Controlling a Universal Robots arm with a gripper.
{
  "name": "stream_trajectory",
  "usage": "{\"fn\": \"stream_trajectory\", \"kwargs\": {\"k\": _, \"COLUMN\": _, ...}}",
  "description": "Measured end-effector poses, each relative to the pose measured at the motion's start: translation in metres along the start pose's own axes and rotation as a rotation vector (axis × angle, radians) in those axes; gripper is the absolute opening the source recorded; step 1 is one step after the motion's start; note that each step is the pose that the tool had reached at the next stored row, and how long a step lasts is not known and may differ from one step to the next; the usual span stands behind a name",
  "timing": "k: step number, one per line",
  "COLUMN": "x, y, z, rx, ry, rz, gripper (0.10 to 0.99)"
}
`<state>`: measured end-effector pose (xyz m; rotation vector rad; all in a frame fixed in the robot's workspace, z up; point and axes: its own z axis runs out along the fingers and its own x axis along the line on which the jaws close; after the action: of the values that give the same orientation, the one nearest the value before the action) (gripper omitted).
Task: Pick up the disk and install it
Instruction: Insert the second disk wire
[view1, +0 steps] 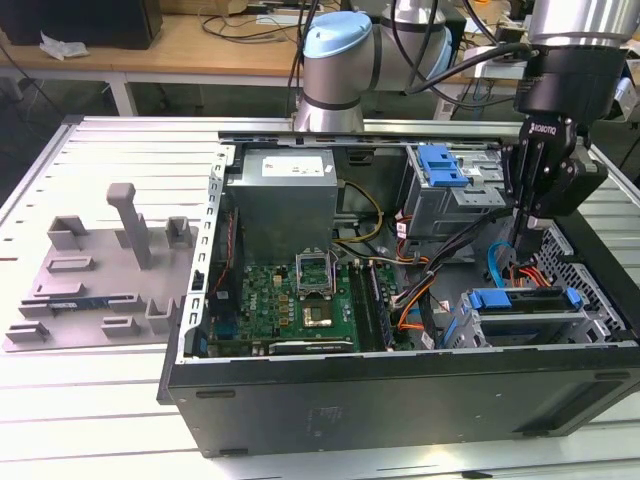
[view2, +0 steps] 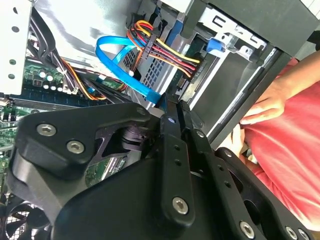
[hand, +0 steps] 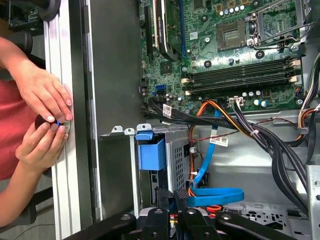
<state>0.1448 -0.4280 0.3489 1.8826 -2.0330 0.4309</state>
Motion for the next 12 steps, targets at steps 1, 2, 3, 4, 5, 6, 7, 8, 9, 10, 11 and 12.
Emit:
{"fn": "stream_trajectory", "kwargs": {"k": 1, "x": 0.0004, "y": 0.0, "z": 0.0002, "rx": 0.0, "ry": -0.0006, "rz": 0.0, "gripper": 0.161}}
{"fn": "stream_trajectory", "kwargs": {"k": 2, "x": 0.0015, "y": -0.0001, "z": 0.0007, "rx": 0.0, "ry": -0.004, "rz": 0.0, "gripper": 0.161}}
{"fn": "stream_trajectory", "kwargs": {"k": 3, "x": 0.0023, "y": 0.0001, "z": 0.0011, "rx": 0.0, "ry": -0.0084, "rz": 0.0, "gripper": 0.161}}
{"fn": "stream_trajectory", "kwargs": {"k": 4, "x": 0.0032, "y": 0.0003, "z": 0.0016, "rx": 0.0, "ry": -0.013, "rz": 0.0, "gripper": 0.161}}
{"fn": "stream_trajectory", "kwargs": {"k": 5, "x": 0.0046, "y": 0.0007, "z": 0.0023, "rx": 0.0, "ry": -0.0188, "rz": 0.0, "gripper": 0.161}}
{"fn": "stream_trajectory", "kwargs": {"k": 6, "x": 0.0064, "y": 0.001, "z": 0.0031, "rx": 0.0, "ry": -0.0229, "rz": 0.0, "gripper": 0.161}}
{"fn": "stream_trajectory", "kwargs": {"k": 7, "x": 0.0093, "y": 0.0012, "z": 0.0046, "rx": 0.0, "ry": -0.0299, "rz": 0.0, "gripper": 0.161}}
{"fn": "stream_trajectory", "kwargs": {"k": 8, "x": 0.0109, "y": 0.0012, "z": 0.0054, "rx": 0.0, "ry": -0.0361, "rz": 0.0, "gripper": 0.161}}
{"fn": "stream_trajectory", "kwargs": {"k": 9, "x": 0.0123, "y": 0.0012, "z": 0.0061, "rx": 0.001, "ry": -0.0422, "rz": 0.0, "gripper": 0.161}}
{"fn": "stream_trajectory", "kwargs": {"k": 10, "x": 0.0144, "y": 0.0011, "z": 0.0071, "rx": 0.001, "ry": -0.0535, "rz": 0.0, "gripper": 0.161}}
{"fn": "stream_trajectory", "kwargs": {"k": 11, "x": 0.0156, "y": 0.001, "z": 0.0077, "rx": 0.001, "ry": -0.0594, "rz": 0.0, "gripper": 0.161}}
{"fn": "stream_trajectory", "kwargs": {"k": 12, "x": 0.0168, "y": 0.0009, "z": 0.0082, "rx": 0.001, "ry": -0.0649, "rz": 0.0, "gripper": 0.161}}
